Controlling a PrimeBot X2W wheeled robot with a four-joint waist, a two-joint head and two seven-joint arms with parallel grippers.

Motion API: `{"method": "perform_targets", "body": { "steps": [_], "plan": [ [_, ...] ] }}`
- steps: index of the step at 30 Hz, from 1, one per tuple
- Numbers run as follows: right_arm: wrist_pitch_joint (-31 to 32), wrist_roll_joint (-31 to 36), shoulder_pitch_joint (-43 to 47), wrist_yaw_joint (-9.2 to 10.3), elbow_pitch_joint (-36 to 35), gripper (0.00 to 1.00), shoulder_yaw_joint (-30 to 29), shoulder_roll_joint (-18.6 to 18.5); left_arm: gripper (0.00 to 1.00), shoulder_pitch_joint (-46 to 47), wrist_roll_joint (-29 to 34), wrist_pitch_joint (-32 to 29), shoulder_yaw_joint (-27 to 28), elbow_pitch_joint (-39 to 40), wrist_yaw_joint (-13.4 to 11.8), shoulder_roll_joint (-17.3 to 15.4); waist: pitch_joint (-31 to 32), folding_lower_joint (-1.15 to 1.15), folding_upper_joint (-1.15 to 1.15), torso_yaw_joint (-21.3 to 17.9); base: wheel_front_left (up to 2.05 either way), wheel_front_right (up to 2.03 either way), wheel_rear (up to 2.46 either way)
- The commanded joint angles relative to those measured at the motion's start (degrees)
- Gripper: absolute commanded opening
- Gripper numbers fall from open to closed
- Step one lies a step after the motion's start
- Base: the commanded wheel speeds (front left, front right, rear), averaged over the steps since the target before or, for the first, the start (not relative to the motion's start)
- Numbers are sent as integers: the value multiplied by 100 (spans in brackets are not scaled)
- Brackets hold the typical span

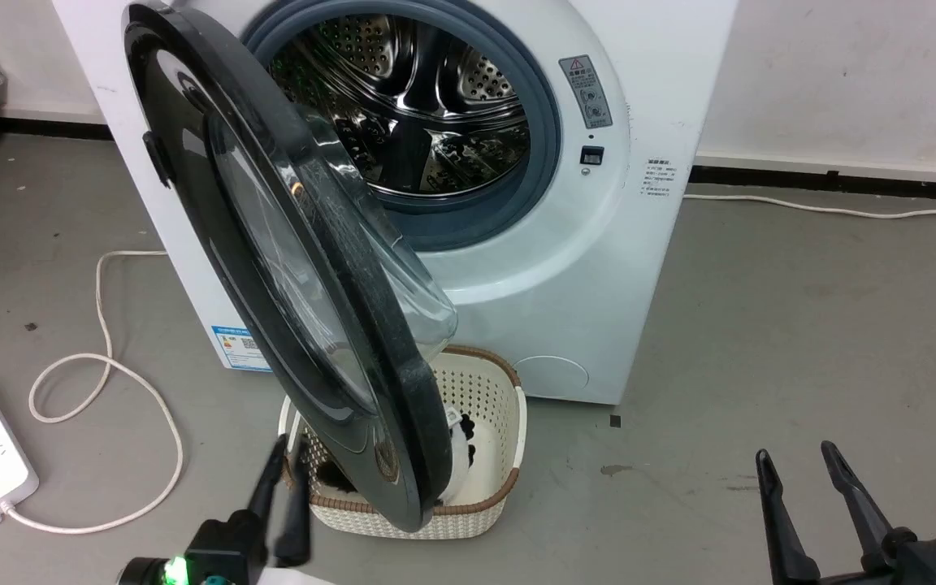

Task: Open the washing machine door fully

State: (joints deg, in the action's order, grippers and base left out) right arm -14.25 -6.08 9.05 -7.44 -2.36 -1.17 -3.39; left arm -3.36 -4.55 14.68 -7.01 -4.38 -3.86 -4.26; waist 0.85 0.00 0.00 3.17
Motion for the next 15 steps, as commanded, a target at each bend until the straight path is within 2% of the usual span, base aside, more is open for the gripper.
{"method": "perform_targets", "body": {
  "steps": [1, 6, 7, 9, 10, 11, 12, 15],
  "plan": [
    [-44, 3, 5, -5, -11, 100, 2, 39, 0, -8, 0, 32, 17, 61, 17, 35, 0, 0, 0, 4, 0, 0, 0],
    [-49, 9, -10, -5, -23, 100, -5, 46, 0, 78, -107, 32, 180, 377, -26, 72, -8, 0, 0, 7, 0, 0, 0],
    [-50, 13, -26, -5, -31, 100, 3, 47, 0, 155, -154, 32, 318, 722, -139, 94, -16, 0, 0, -1, 0, 0, 0],
    [-51, 15, -35, -5, -34, 100, 9, 48, 0, 188, -169, 32, 384, 921, -219, 103, -19, 0, 0, -7, 0, 0, 0],
    [-53, 20, -59, -5, -40, 100, 21, 49, 0, 279, -341, 32, 592, 1353, -435, 122, -25, 0, 0, -30, 0, 0, 0],
    [-53, 20, -59, -5, -40, 100, 21, 49, 0, 279, -341, 32, 592, 1353, -435, 122, -25, 0, 0, -30, 0, 0, 0],
    [-55, 8, -91, -5, -40, 100, 28, 49, 0, 383, -456, 32, 719, 1722, -524, 130, -27, 0, 0, -67, 0, 0, 0],
    [-58, -6, -125, -5, -26, 100, 40, 50, 0, 531, -462, 32, 775, 2063, -526, 133, -25, 0, 0, -98, 0, 0, 0]
  ]
}}
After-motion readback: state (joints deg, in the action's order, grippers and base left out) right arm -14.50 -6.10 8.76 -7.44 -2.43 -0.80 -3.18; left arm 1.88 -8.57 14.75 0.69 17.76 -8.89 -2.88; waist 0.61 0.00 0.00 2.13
